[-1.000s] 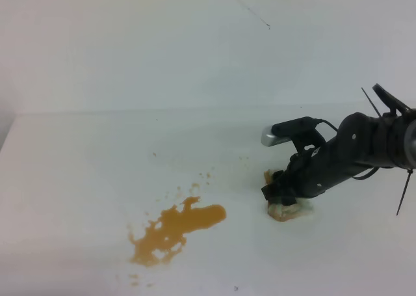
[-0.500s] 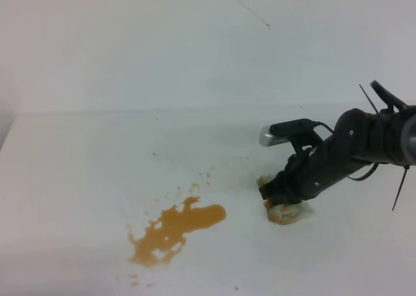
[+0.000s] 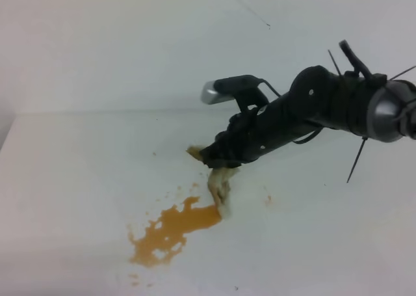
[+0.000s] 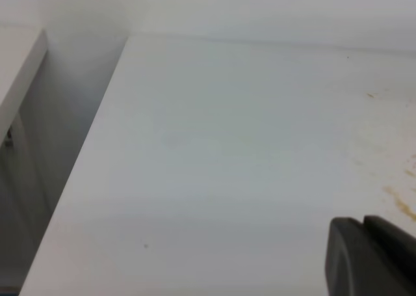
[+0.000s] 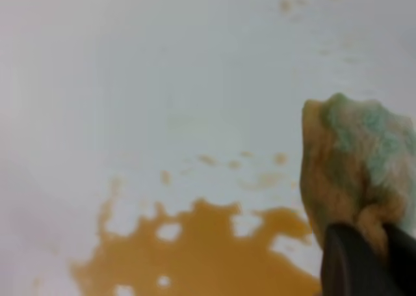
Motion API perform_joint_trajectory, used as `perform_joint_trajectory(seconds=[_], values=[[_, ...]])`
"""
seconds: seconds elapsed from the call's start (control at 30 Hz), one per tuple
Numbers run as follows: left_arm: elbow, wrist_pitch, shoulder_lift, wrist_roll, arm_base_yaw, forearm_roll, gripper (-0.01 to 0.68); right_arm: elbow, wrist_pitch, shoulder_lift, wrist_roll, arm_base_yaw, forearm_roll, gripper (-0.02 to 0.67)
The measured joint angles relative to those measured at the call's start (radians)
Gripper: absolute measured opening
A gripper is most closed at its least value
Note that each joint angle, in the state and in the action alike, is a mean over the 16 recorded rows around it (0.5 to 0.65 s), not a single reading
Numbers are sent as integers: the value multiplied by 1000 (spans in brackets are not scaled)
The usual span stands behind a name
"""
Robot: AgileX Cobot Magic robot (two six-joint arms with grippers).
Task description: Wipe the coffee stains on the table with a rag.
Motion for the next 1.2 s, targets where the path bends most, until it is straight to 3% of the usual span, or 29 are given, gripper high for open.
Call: perform_joint_trajectory(seconds=[0.4, 0.93, 1.2], values=[[0, 0, 0, 0, 0, 0, 1, -26, -54, 99, -76, 72, 26, 47], [2, -1, -2, 0, 0, 0, 1, -33, -14, 164, 77, 73, -216, 46], [0, 0, 0, 0, 0, 0, 1, -35, 10, 162, 106, 75, -225, 46]])
